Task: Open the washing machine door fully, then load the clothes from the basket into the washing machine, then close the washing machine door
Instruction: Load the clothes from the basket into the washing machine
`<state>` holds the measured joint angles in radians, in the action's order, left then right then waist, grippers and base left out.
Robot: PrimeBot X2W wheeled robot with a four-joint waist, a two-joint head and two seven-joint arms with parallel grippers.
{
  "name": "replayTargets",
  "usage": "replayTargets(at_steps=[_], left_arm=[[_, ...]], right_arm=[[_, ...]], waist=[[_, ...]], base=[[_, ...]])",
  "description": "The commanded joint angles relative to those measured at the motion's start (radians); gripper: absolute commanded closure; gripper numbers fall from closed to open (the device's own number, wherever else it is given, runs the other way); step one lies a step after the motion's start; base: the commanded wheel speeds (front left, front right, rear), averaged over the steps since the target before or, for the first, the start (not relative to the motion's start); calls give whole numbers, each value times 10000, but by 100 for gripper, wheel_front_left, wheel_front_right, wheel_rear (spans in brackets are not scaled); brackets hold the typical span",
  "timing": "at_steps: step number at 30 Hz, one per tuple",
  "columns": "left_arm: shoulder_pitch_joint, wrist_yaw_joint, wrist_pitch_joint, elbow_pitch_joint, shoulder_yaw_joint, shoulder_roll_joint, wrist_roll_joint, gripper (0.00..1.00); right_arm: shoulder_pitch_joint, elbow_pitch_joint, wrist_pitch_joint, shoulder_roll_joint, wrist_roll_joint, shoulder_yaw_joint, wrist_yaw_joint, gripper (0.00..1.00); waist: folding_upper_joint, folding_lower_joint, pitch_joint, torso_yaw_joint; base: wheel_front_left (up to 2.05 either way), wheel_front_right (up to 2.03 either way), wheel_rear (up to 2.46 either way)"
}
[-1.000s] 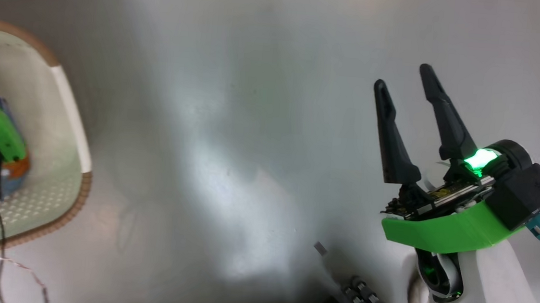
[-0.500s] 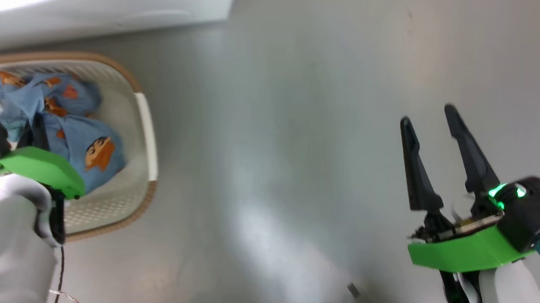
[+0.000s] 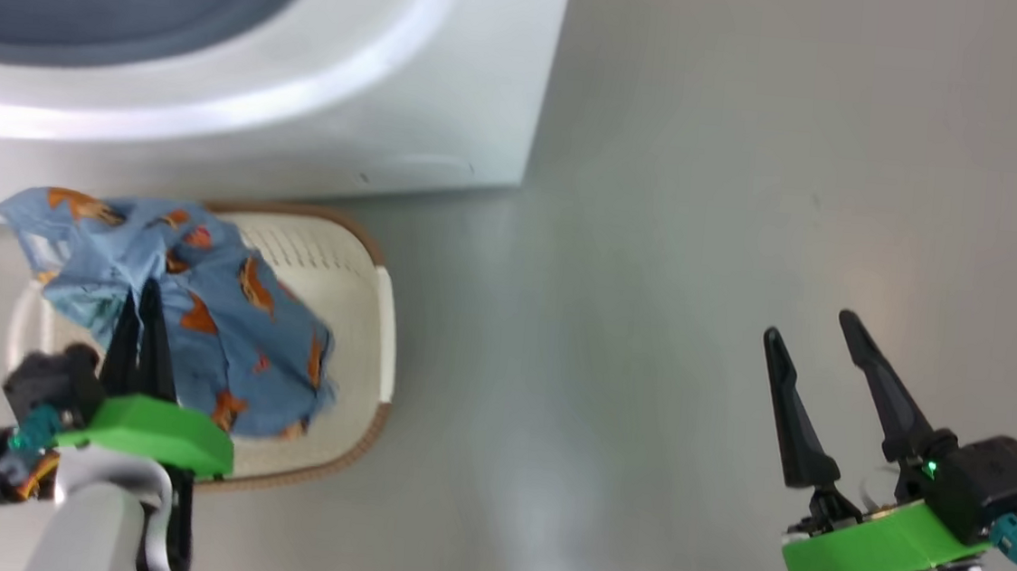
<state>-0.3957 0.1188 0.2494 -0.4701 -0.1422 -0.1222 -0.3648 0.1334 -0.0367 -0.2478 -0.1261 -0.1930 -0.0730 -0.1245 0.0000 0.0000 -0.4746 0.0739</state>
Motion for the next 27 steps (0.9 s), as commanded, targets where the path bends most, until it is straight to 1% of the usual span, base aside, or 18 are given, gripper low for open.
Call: replayTargets(at_steps=[1, 6, 9, 13, 17, 27], left_arm=[[385, -17, 123, 524, 357, -197, 179, 100], [1268, -122, 123, 1680, 275, -68, 594, 100], [1776, -164, 123, 2155, 162, -86, 784, 100], [2397, -190, 104, 2594, -8, -222, 942, 100], [2991, -144, -129, 3068, -85, -381, 979, 100], [3849, -150, -679, 3882, -211, -731, 949, 100]], right_arm=[[-332, -202, 33, -27, 56, -144, -62, 0], [-734, -249, 299, 75, 110, -76, -62, 0], [-1002, -275, 438, 141, 157, -61, -62, 0], [-1402, -334, 612, 250, 216, -90, -62, 0], [-1793, -460, 779, 361, 259, -77, -62, 0], [-2511, -895, 1160, 553, 386, -37, -62, 0]], waist=[[0, 0, 1268, -715], [0, 0, 2065, -824], [0, 0, 2553, -866], [0, 0, 3201, -900], [0, 0, 3732, -924], [0, 0, 4500, -956]], base=[[0, 0, 0], [0, 0, 0], [0, 0, 0], [0, 0, 0], [0, 0, 0], [0, 0, 0]])
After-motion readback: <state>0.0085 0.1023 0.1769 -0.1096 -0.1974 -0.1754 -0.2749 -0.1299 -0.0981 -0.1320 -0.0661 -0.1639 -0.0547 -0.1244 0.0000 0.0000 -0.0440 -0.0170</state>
